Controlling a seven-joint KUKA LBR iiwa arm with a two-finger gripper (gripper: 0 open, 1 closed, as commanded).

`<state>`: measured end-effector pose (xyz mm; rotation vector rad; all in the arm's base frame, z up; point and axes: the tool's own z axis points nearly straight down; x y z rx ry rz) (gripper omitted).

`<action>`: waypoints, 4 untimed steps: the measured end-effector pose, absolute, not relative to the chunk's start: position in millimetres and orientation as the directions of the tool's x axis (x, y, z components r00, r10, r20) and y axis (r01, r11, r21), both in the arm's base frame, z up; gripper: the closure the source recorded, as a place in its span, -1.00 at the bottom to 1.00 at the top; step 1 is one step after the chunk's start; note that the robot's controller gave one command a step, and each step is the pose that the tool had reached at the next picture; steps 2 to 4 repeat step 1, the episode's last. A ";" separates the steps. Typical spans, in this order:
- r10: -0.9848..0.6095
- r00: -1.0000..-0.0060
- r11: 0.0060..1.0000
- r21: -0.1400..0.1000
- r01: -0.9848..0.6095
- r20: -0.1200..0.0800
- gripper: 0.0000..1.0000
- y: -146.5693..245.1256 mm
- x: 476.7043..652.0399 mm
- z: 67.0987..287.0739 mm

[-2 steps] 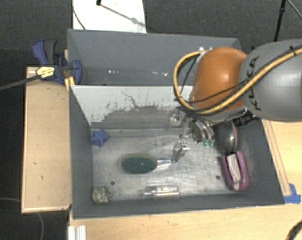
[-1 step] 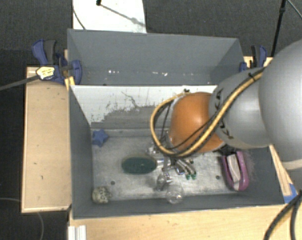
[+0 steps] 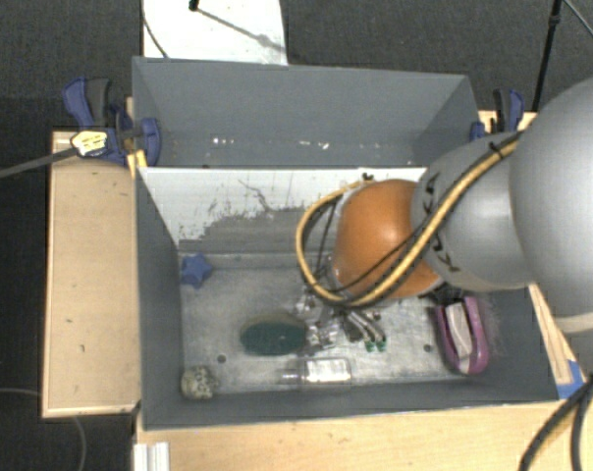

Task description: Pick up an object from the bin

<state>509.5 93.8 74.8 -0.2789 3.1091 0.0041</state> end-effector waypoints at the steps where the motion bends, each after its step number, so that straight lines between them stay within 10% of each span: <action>1: -0.406 -0.914 0.914 -0.003 -0.406 -0.010 1.00 71.6 523.9 258.5; 4: -0.406 -0.914 0.914 -0.003 -0.406 -0.010 1.00 71.6 523.9 258.5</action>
Offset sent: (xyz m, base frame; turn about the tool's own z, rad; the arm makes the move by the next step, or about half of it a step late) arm 0.0121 -0.0218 0.1793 -0.2411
